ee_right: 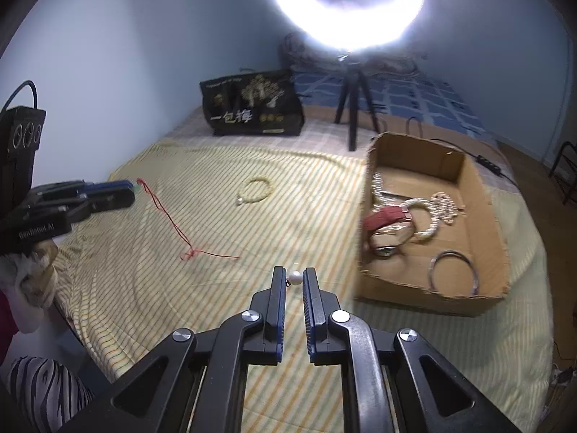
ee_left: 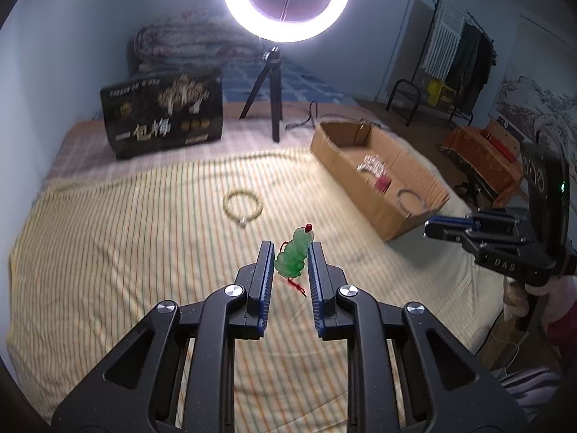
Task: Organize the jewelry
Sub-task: 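Carry the jade pendant with the left tool while the right tool carries the string over the box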
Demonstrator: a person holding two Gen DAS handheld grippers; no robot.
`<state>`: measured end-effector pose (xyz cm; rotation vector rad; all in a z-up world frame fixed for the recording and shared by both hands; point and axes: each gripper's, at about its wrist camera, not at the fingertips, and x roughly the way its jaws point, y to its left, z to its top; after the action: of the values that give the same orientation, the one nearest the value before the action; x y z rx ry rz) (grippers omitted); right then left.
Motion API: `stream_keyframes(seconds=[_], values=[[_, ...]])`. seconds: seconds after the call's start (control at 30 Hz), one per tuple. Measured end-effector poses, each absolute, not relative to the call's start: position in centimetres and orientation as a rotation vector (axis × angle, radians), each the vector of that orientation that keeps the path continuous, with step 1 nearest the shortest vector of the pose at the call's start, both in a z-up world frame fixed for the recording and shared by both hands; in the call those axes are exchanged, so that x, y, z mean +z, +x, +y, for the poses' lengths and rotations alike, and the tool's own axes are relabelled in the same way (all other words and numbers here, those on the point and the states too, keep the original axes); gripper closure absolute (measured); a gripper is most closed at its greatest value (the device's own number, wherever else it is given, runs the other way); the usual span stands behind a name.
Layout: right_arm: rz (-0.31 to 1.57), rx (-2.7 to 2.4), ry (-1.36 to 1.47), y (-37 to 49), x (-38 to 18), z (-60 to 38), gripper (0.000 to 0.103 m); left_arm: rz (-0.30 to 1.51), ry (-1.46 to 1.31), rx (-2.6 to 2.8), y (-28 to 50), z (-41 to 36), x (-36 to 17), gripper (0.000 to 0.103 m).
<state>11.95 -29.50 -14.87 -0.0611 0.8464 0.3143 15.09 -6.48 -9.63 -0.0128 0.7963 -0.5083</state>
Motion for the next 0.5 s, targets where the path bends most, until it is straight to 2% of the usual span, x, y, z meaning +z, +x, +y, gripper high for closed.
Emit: stream_keyframes(seconds=[0.5], values=[[0.788,0.198,-0.014,11.6,-12.2,-36.4,0.096,0.671,-0.014,-0.601,18.9,-13.3,-3.0,0.085]])
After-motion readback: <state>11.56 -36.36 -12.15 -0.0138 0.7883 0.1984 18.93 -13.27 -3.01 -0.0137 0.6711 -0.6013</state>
